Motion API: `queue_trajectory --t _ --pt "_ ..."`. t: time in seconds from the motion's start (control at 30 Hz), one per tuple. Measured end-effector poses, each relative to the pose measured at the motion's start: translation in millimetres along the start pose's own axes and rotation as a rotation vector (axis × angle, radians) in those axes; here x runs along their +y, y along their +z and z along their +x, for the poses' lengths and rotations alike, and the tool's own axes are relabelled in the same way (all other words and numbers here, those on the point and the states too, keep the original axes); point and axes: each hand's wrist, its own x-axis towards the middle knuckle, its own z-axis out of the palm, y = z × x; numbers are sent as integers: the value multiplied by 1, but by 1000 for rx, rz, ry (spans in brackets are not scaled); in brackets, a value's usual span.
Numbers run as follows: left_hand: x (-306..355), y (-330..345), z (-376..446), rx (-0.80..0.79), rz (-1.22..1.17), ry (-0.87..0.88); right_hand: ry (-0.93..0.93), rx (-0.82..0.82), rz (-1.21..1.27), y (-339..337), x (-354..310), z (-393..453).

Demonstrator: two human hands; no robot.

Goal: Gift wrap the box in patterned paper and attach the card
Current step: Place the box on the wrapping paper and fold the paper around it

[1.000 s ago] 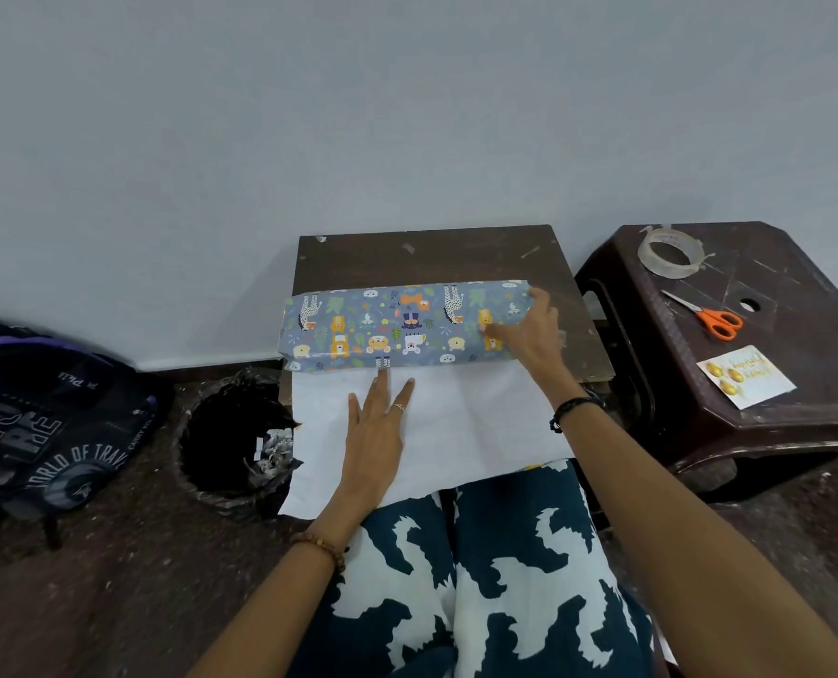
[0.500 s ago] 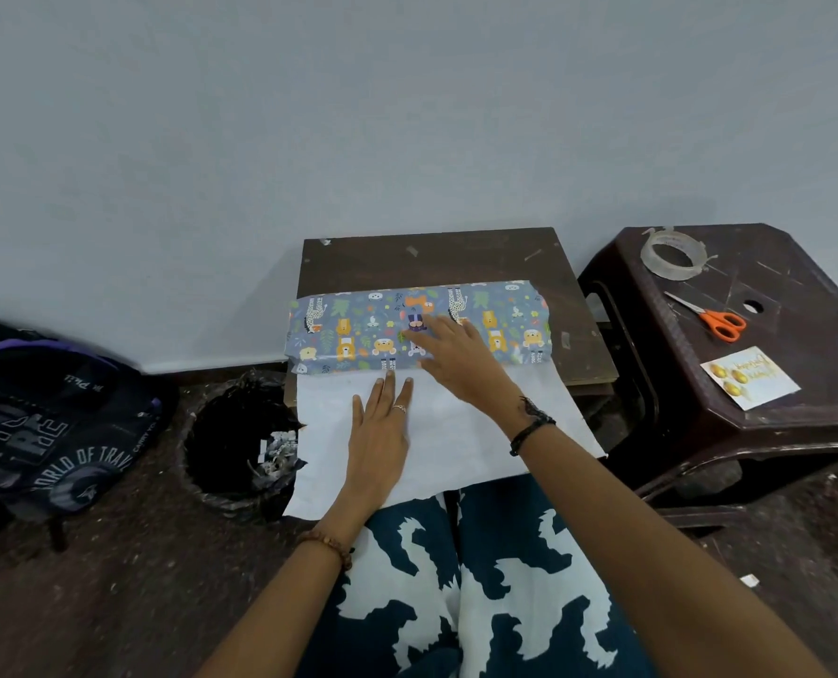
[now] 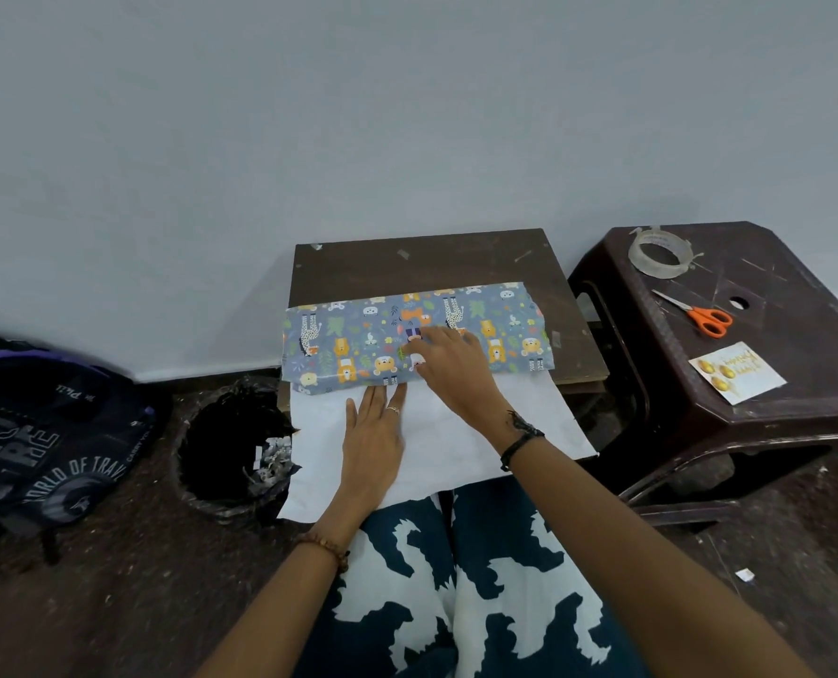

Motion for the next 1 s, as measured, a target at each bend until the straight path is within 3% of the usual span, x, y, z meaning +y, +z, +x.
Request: queue_trajectory --t 0.73,1.0 --pt "-5 -1 3 -50 -35 16 18 -48 -158 -9 -4 24" --pt "-9 -5 9 -93 86 31 31 -51 -159 -7 -8 27"
